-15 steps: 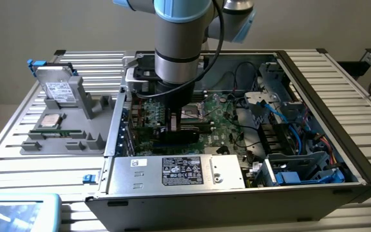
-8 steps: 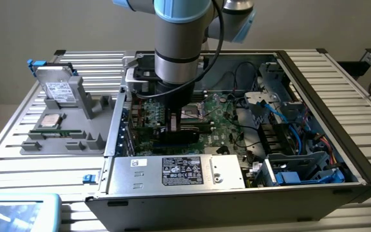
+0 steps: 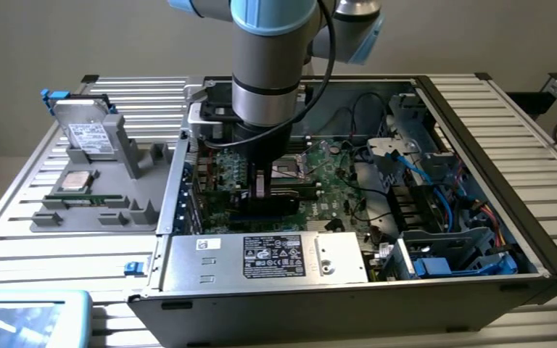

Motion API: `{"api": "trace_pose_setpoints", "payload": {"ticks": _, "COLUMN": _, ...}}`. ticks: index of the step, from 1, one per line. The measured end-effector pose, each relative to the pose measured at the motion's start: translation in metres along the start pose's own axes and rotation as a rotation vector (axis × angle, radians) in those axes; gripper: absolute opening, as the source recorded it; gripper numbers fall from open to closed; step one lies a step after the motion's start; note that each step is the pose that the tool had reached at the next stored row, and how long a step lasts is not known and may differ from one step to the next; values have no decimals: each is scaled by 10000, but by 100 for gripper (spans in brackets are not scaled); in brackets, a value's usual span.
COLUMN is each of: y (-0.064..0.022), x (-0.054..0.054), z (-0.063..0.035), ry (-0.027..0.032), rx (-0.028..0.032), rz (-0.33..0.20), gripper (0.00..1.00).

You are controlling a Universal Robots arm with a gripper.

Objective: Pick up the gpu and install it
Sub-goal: 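Insert the gpu into the slot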

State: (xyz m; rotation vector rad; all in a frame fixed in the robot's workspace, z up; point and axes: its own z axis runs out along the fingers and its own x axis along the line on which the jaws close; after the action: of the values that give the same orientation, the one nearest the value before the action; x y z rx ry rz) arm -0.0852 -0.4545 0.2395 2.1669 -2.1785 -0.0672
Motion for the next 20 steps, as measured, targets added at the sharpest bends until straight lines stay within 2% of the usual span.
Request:
{"api": "trace_pose_setpoints", "payload": {"ticks": 18, "y": 2, "x": 0, "z": 8, "ry": -1, "rx": 1, "rz": 0, "gripper": 28}}
{"api": "trace_pose_setpoints", "payload": {"ticks": 20, "y": 3, "x": -2, "z": 12, "ry": -15, "rx": 3, "rz": 3, "gripper": 30}}
